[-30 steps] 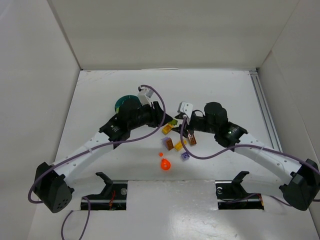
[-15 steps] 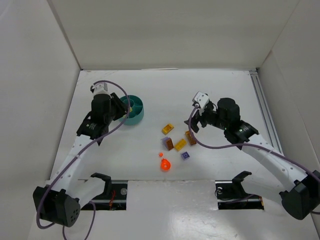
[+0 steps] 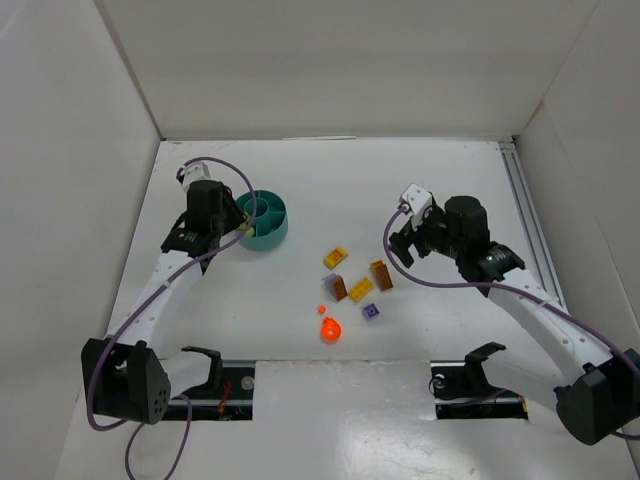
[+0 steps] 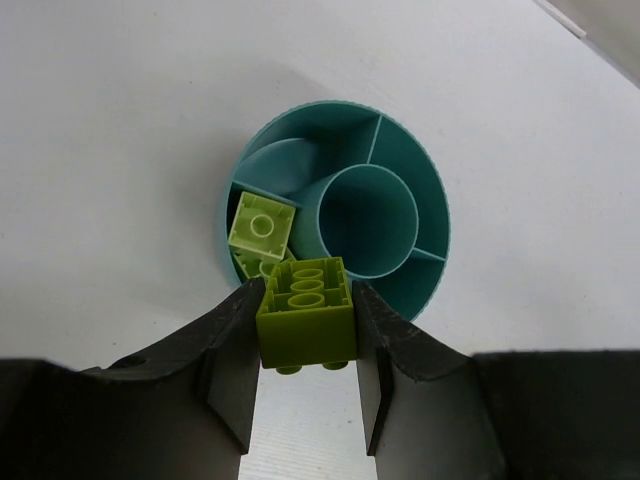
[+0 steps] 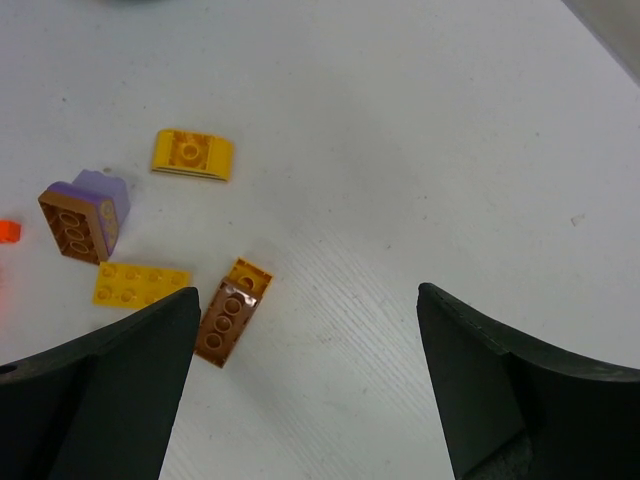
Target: Sort the legos into containers by color
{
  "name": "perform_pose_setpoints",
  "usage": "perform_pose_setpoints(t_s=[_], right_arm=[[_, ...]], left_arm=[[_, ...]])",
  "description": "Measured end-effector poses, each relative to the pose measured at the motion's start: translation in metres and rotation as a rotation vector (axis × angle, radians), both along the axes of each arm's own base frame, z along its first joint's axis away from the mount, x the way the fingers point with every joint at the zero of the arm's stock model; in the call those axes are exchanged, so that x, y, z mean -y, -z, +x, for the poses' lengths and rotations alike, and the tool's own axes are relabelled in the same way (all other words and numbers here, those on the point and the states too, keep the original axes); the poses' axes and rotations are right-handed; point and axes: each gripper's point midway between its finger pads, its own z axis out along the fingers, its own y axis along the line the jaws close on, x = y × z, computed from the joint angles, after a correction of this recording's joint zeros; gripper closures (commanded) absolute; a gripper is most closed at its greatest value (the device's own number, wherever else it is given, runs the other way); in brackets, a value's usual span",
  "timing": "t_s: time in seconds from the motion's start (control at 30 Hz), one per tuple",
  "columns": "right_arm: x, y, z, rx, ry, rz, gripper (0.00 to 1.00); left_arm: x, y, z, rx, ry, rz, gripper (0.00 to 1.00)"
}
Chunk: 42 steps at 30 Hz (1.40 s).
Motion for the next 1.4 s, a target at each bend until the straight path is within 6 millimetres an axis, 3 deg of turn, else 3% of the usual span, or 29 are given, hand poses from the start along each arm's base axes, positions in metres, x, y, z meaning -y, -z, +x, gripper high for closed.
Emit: perform_pose_setpoints(t_s=[0.17, 0.37, 1.07, 1.3, 1.37, 1.4], right_arm=[[0.004, 0.001, 0.001, -0.003, 0.01, -0.007, 0.06], [0.007, 0.004, 0.001, -0.011, 0.013, -0.016, 0.06], [0.012, 0.007, 0.003, -0.023, 0.031, -0.022, 0.06], [0.012, 0.008, 0.003, -0.024, 0.033, -0.025, 0.06], [0.014, 0.008, 0.004, -0.023, 0.04, -0.027, 0.06], [0.015, 0.008, 0.004, -0.023, 0.042, -0.027, 0.06]], left_arm=[[0.002, -0.004, 0.01, 0.037, 0.02, 0.014, 1.0], [-0.003, 0.012, 0.018, 0.001, 0.024, 0.036, 1.0], [0.01, 0.04, 0.018, -0.037, 0.111, 0.015, 1.0], [0.013, 0.044, 0.019, -0.046, 0.13, 0.01, 0.79], [0.013, 0.044, 0.02, -0.045, 0.13, 0.011, 0.62], [0.013, 0.044, 0.02, -0.045, 0.13, 0.013, 0.58]])
